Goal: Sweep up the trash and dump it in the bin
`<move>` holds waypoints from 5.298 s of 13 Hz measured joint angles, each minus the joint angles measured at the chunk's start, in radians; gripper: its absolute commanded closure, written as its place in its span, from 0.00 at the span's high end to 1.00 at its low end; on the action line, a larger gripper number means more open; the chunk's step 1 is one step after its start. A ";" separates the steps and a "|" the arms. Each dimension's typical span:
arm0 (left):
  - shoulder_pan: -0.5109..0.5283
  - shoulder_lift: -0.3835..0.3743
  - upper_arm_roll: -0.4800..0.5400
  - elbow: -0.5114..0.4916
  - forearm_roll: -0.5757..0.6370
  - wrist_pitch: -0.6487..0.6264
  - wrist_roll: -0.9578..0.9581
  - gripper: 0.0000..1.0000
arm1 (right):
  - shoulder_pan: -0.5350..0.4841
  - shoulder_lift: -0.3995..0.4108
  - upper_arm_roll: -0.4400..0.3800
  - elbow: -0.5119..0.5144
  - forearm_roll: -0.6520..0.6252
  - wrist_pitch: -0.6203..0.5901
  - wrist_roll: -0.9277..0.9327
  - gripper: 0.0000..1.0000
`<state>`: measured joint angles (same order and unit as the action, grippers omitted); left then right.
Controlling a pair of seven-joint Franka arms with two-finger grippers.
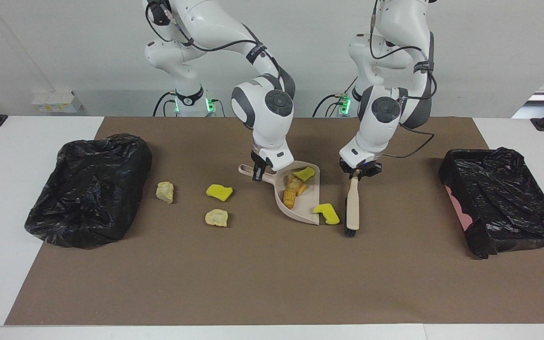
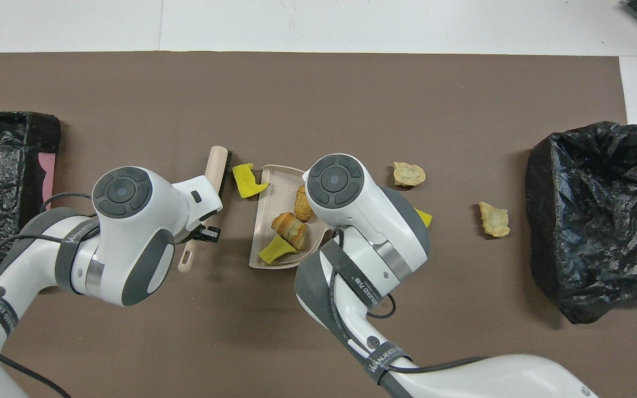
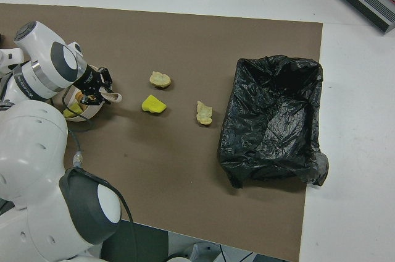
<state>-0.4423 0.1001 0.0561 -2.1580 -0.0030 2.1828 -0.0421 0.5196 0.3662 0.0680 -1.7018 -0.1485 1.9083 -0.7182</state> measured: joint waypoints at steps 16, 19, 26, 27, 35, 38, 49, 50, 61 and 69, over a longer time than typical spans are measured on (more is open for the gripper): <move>-0.116 -0.029 0.005 -0.027 -0.002 0.017 -0.411 0.00 | -0.077 -0.003 -0.003 -0.020 0.011 0.086 -0.091 0.00; -0.128 -0.034 -0.008 -0.047 -0.002 0.016 -0.485 0.00 | -0.138 -0.025 -0.005 0.000 0.064 0.090 -0.179 0.00; -0.377 -0.113 -0.025 -0.092 -0.077 -0.114 -0.673 0.00 | -0.364 -0.057 -0.009 0.004 0.207 0.088 -0.512 0.00; -0.420 -0.130 -0.026 -0.097 -0.079 -0.127 -0.717 0.00 | -0.396 -0.058 -0.009 0.005 0.209 0.081 -0.561 0.00; -0.538 -0.274 -0.019 -0.312 -0.159 0.002 -0.798 0.19 | -0.610 -0.075 -0.010 0.097 0.212 -0.074 -0.823 0.00; -0.537 -0.274 -0.013 -0.313 -0.164 0.005 -0.803 1.00 | -0.742 -0.100 -0.013 0.150 0.212 -0.172 -0.927 0.00; -0.273 -0.098 0.012 -0.061 -0.046 -0.004 -0.574 1.00 | -0.990 -0.186 -0.024 0.161 -0.275 -0.145 -1.097 0.00; -0.235 -0.086 0.013 -0.031 -0.025 -0.004 -0.533 1.00 | -0.991 -0.188 -0.024 0.156 -0.323 -0.139 -1.091 0.00; 0.231 -0.142 0.022 0.477 -0.010 -0.336 0.093 1.00 | -0.934 -0.424 -0.014 -0.146 -0.772 -0.100 -0.818 0.00; 0.348 -0.125 0.024 0.679 -0.010 -0.586 0.248 1.00 | -0.918 -0.480 -0.002 -0.148 -0.473 -0.092 -0.871 0.00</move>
<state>-0.0944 -0.0250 0.0797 -1.4794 -0.0128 1.5971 0.2054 -0.3980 -0.1142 0.0656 -1.8495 -0.6212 1.8162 -1.5892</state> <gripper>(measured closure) 0.000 0.687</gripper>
